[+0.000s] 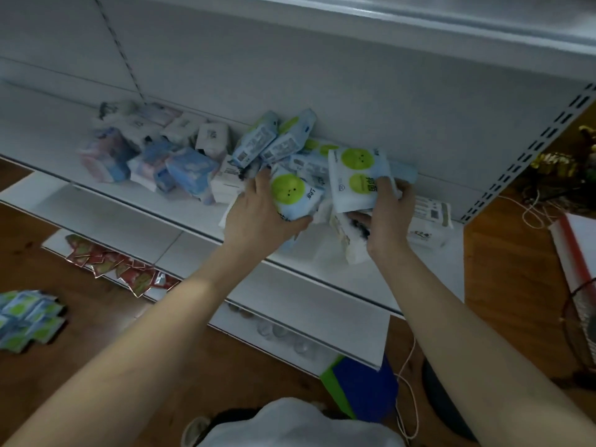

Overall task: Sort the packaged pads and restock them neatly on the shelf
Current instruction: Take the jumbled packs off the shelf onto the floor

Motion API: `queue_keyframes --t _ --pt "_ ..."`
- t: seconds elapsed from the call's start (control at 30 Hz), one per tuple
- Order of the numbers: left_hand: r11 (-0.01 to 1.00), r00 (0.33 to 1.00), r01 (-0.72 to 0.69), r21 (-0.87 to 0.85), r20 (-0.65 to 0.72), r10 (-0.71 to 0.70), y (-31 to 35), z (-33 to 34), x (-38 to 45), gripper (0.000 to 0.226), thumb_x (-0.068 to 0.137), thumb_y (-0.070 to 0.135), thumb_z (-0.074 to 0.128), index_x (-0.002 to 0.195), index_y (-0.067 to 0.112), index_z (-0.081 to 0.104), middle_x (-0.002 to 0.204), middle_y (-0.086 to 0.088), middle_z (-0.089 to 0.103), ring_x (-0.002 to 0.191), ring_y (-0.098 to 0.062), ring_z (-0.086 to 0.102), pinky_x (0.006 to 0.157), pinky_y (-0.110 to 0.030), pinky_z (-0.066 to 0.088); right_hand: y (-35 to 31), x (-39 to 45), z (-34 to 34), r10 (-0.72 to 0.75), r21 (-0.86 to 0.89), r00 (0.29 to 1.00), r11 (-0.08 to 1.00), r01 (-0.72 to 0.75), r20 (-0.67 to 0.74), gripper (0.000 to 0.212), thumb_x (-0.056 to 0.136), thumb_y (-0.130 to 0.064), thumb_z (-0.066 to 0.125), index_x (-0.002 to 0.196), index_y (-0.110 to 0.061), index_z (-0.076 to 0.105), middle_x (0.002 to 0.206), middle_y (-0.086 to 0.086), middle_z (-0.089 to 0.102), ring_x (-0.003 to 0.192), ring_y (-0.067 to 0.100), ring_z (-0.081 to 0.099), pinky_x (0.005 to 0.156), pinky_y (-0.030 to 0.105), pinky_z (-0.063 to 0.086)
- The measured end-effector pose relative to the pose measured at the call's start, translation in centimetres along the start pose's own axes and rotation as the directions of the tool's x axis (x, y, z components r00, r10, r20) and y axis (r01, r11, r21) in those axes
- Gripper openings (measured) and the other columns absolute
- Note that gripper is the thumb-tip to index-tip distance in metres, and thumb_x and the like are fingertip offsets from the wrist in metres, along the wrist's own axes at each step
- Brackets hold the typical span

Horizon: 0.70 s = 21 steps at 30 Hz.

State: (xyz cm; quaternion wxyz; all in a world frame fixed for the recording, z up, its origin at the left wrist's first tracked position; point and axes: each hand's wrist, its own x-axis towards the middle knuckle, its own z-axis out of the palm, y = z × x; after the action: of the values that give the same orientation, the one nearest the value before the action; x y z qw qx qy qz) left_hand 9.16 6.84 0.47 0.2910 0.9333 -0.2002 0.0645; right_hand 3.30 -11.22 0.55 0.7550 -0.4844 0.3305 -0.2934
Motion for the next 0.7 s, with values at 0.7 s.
queue_keyframes --t 0.7 --pt "0.794 0.714 0.569 -0.215 -0.35 -0.606 -35.7 -22.9 -13.7 0.092 0.069 0.041 0.08 0.14 0.033 0.022 0.134 0.0 0.055 0.114 -0.03 0.058 0.085 -0.039 0.047 19.1 -26.5 31.2 0.208 -0.397 0.664 0.906 0.146 0.719 0.031 0.079 -0.009 0.076 0.101 -0.02 0.058 0.092 -0.001 0.071 0.079 0.015 0.07 0.068 0.034 0.059"
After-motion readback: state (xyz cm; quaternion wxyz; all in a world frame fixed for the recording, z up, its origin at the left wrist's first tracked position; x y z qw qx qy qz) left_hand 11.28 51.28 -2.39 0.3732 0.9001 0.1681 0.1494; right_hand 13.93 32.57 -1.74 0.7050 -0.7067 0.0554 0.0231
